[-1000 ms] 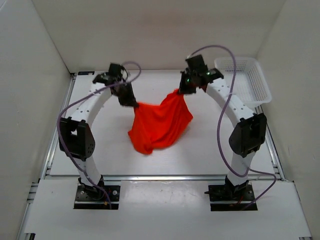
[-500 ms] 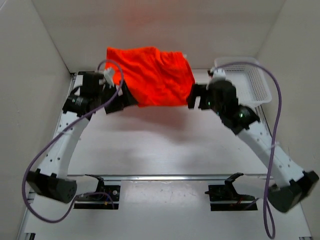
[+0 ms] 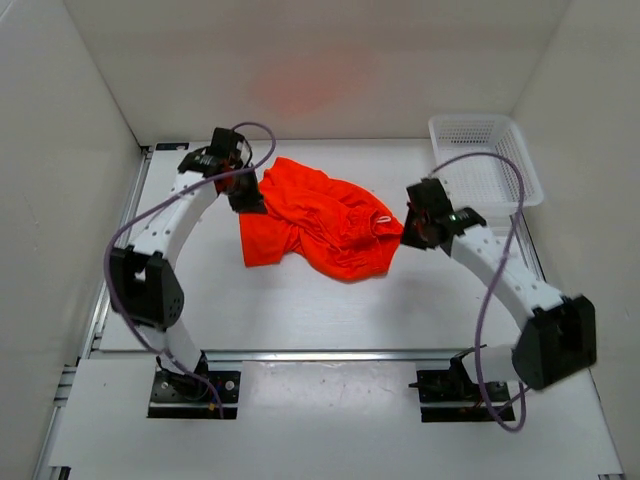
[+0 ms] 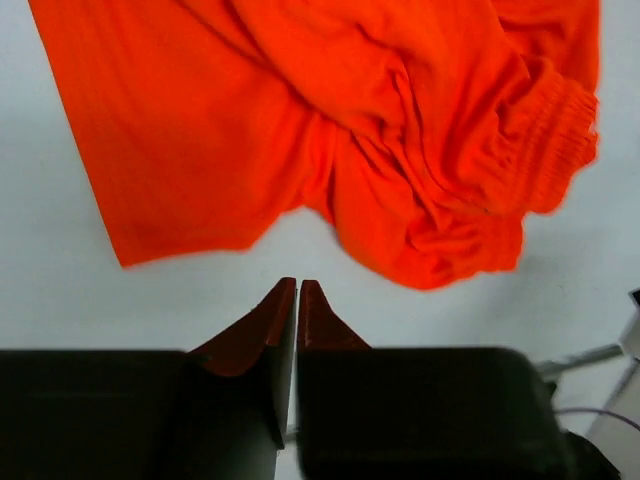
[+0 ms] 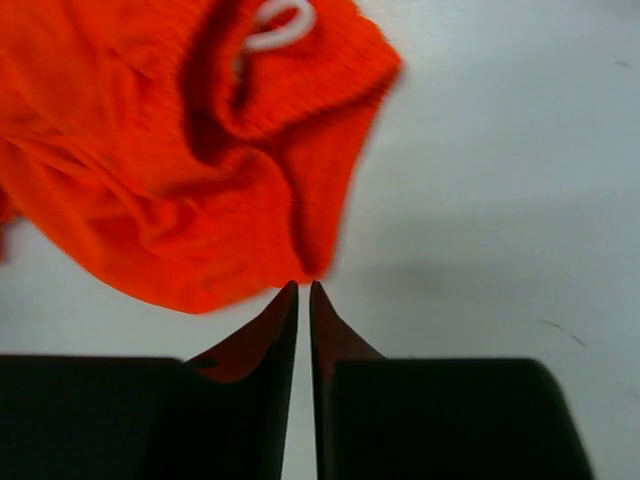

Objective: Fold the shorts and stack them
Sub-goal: Flatten the shorts out

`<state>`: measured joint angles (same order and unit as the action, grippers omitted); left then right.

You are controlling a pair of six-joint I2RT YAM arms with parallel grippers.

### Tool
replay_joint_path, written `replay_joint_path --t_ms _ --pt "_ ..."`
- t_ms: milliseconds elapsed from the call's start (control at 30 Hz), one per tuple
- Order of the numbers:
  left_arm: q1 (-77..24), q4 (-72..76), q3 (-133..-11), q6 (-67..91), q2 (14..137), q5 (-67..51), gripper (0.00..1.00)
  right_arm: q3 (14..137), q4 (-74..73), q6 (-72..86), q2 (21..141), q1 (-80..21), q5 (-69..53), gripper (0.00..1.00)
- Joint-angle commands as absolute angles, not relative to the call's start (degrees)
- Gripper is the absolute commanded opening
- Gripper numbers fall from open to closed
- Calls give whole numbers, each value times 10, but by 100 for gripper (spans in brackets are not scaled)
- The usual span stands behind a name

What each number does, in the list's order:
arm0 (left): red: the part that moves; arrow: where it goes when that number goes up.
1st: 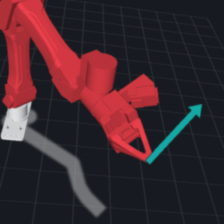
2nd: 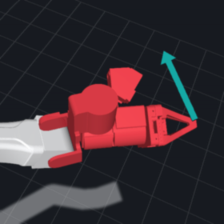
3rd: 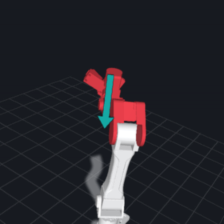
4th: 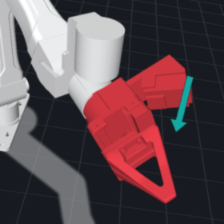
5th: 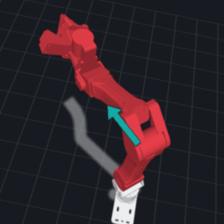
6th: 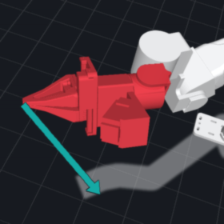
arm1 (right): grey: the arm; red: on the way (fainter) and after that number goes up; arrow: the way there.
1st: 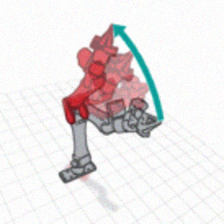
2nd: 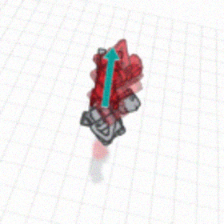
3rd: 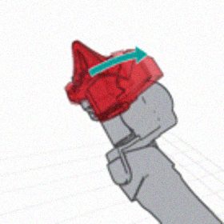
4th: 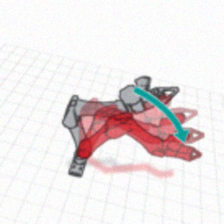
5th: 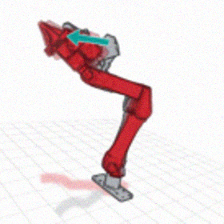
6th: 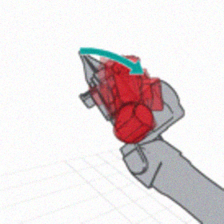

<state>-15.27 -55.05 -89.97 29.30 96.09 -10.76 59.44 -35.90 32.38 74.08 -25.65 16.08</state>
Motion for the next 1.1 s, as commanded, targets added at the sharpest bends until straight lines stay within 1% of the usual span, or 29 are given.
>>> replay_joint_path --t_ms 0,33,67,100,133,167,233,267,333,500,567,700,733,767,800,833,867,900,933,967,1000,1033,1067 --pt "-163 -581 -966 279 1026 -68 20 700 -370 336 836 -252 45 14" --pt "-163 -581 -987 286 1040 -58 34 717 -370 330 870 -252 24 20" --pt "-169 -586 -995 287 1066 -49 47 744 -370 324 885 -252 5 50" --pt "-169 -586 -1002 293 1079 -49 60 757 -377 324 898 -252 -14 64" --pt "-169 -586 -1016 298 1091 -49 79 768 -383 324 920 -252 -43 71" --pt "-169 -586 -1024 298 1115 -44 84 776 -383 330 929 -252 -54 75" --pt "-156 -586 -1054 304 1141 -37 87 781 -383 367 946 -252 -75 80" --pt "-150 -586 -1065 304 1153 -37 89 781 -383 385 953 -252 -82 80" --pt "-142 -586 -1093 309 1195 -37 89 781 -377 440 973 -252 -97 80" --pt "-120 -636 -1242 309 1312 -32 90 788 -351 536 1027 -252 -112 79" --pt "-114 -642 -1287 315 1338 -32 90 796 -345 565 1045 -252 -102 79" --pt "-104 -642 -1330 326 1386 -25 93 828 -338 592 1096 -247 -71 79" --pt "-104 -642 -1337 326 1406 -32 93 845 -338 592 1105 -247 -62 77" --pt "-104 -642 -1342 326 1414 -32 90 854 -338 592 1113 -247 -42 75" --pt "-98 -642 -1342 326 1420 -37 87 862 -344 592 1124 -247 -36 71" --pt "-98 -636 -1342 321 1426 -37 84 868 -345 592 1129 -241 -36 57" --pt "-92 -627 -1342 321 1426 -43 81 874 -350 587 1129 -241 -28 48" --pt "-85 -627 -1342 321 1426 -48 71 881 -350 587 1135 -235 -28 36" --pt "-85 -621 -1342 321 1432 -61 65 881 -350 587 1135 -235 -22 16" --pt "-77 -615 -1348 321 1432 -69 59 881 -356 581 1135 -235 -22 8" --pt "-69 -615 -1367 321 1440 -76 52 881 -356 576 1135 -235 -17 1" --pt "-69 -620 -1383 321 1454 -82 37 881 -356 576 1135 -229 -17 0" --pt "-62 -628 -1402 321 1461 -82 29 881 -361 569 1135 -229 -11 0"
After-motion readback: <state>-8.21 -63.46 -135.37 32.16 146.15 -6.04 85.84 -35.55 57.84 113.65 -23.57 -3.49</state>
